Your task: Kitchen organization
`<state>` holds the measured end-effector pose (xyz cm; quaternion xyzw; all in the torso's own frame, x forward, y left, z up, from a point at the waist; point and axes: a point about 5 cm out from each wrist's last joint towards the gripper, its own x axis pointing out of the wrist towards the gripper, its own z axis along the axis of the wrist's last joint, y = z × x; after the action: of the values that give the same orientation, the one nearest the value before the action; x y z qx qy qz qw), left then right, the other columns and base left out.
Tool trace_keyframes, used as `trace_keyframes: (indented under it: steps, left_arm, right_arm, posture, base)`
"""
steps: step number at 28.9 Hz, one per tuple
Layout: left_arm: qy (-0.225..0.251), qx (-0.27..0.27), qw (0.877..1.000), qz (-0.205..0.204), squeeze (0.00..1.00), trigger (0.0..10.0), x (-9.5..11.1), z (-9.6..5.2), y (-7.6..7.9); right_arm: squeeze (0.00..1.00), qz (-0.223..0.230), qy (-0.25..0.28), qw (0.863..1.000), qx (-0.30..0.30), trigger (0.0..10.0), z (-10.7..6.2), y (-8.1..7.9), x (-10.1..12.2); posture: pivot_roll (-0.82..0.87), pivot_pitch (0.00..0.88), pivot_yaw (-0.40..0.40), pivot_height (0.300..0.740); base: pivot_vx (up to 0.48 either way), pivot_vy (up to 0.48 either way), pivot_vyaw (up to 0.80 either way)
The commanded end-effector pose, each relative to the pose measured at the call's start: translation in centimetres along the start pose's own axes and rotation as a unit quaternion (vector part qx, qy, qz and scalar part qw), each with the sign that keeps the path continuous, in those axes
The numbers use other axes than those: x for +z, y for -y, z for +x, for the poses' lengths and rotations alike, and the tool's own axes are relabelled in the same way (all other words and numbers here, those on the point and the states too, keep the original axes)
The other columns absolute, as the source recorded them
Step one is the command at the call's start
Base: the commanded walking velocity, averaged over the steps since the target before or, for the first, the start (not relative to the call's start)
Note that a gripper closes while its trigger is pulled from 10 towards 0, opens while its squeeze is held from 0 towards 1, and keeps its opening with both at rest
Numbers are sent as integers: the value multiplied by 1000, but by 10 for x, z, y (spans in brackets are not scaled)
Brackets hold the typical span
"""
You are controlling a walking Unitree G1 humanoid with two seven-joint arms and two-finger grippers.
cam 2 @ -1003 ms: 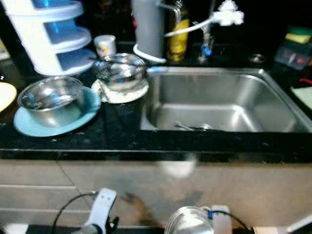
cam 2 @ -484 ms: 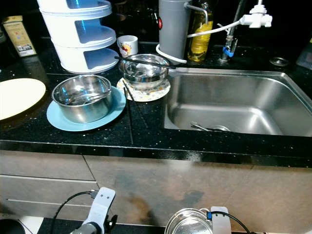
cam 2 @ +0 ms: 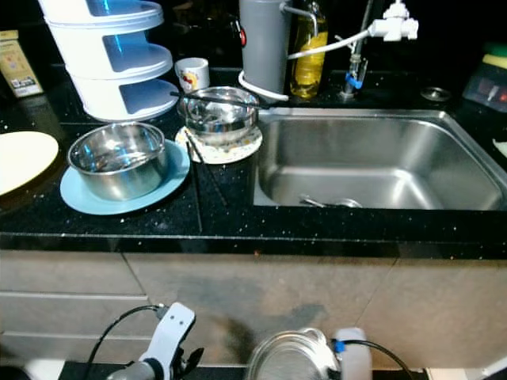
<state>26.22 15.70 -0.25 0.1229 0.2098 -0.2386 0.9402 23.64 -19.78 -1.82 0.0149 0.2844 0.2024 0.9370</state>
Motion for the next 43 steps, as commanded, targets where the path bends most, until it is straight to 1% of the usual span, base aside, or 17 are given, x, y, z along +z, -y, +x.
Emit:
trace_keyframes:
  steps: [1, 2, 7, 13, 16, 18, 19, 20, 22, 24, 25, 28, 31, 34, 36, 40, 43]
  left_arm:
    - [-15, -1, 1000, -5, 0, 10000, -11, -6, -2]
    - [-12, 5, 1000, -21, 0, 10000, -10, -6, -3]
    - [-21, 4, 1000, -9, 0, 10000, -14, -4, 3]
    - [-25, 1, 1000, -13, 0, 10000, -15, -7, 6]
    - [-43, 12, 999, -3, 0, 10000, -19, -7, 5]
    - [-67, 38, 997, 1, 0, 10000, -24, -6, 2]
    - [-75, 52, 996, -7, 0, 10000, -26, -5, 1]
    - [-75, 52, 996, -7, 0, 10000, -26, -5, 1]
    - [-65, 47, 996, -28, 0, 10000, -24, -4, 5]
    - [-37, 2, 999, -20, 0, 10000, -17, -6, 13]
    - [-37, 2, 999, -20, 0, 10000, -17, -6, 13]
    - [32, -95, 995, 14, 0, 10000, 8, -17, 22]
    - [51, -114, 992, 17, 0, 10000, 16, -21, 23]
    - [105, -142, 983, 49, 0, 10000, 45, -34, 17]
    - [132, -149, 977, 70, 0, 10000, 59, -40, 14]
    - [139, -157, 975, 73, 0, 10000, 62, -43, 14]
    - [130, -180, 970, 94, 0, 10000, 62, -51, 13]
  right_arm:
    - [0, 4, -9, 1000, 22, 10000, -2, -2, -3]
    - [0, -9, -19, 999, 40, 10000, -3, -4, -4]
    - [0, -35, -51, 995, 75, 10000, -2, -11, -13]
    - [0, -17, -51, 995, 82, 10000, -4, -16, -8]
    - [0, -27, -79, 995, 58, 10000, -4, -11, -13]
    - [0, -36, -96, 995, 15, 10000, -3, -3, -17]
    - [0, -23, -95, 995, -19, 10000, -2, 2, -18]
    - [0, -23, -95, 995, -19, 10000, -2, 2, -18]
    - [0, 26, -77, 996, -48, 10000, -2, 6, -17]
    - [0, 60, -38, 997, -18, 10000, -4, 2, -8]
    - [0, 60, -38, 997, -18, 10000, -4, 2, -8]
    - [0, 87, 37, 993, 67, 10000, -14, -6, 20]
    - [0, 89, 53, 991, 89, 10000, -17, -8, 28]
    - [0, 82, 108, 977, 165, 10000, -27, -17, 62]
    - [0, 61, 119, 969, 206, 10000, -31, -25, 76]
    - [0, 48, 118, 967, 221, 10000, -32, -29, 79]
    - [0, 31, 124, 960, 251, 10000, -38, -37, 90]
  posture:
    - [-106, 144, -20, 740]
    - [-106, 144, -20, 740]
    - [-105, 145, -21, 740]
    - [-104, 149, -22, 740]
    - [-104, 150, -19, 740]
    - [-102, 149, -19, 740]
    - [-102, 149, -19, 740]
    - [-102, 149, -19, 740]
    - [-101, 144, -18, 740]
    - [-103, 145, -16, 740]
    - [-103, 145, -16, 740]
    - [-106, 143, -10, 740]
    - [-106, 143, -10, 740]
    - [-99, 135, -13, 740]
    - [-99, 135, -13, 740]
    - [-96, 131, -16, 740]
    - [-98, 127, -17, 740]
  base:
    - [0, 0, 0]
    - [0, 0, 0]
    - [0, 0, 0]
    - [0, 0, 0]
    - [0, 0, 0]
    - [0, 0, 0]
    - [0, 0, 0]
    - [0, 0, 0]
    - [0, 0, 0]
    - [0, 0, 0]
    - [0, 0, 0]
    - [0, 0, 0]
    - [0, 0, 0]
    - [0, 0, 0]
    - [0, 0, 0]
    - [0, 0, 0]
    - [0, 0, 0]
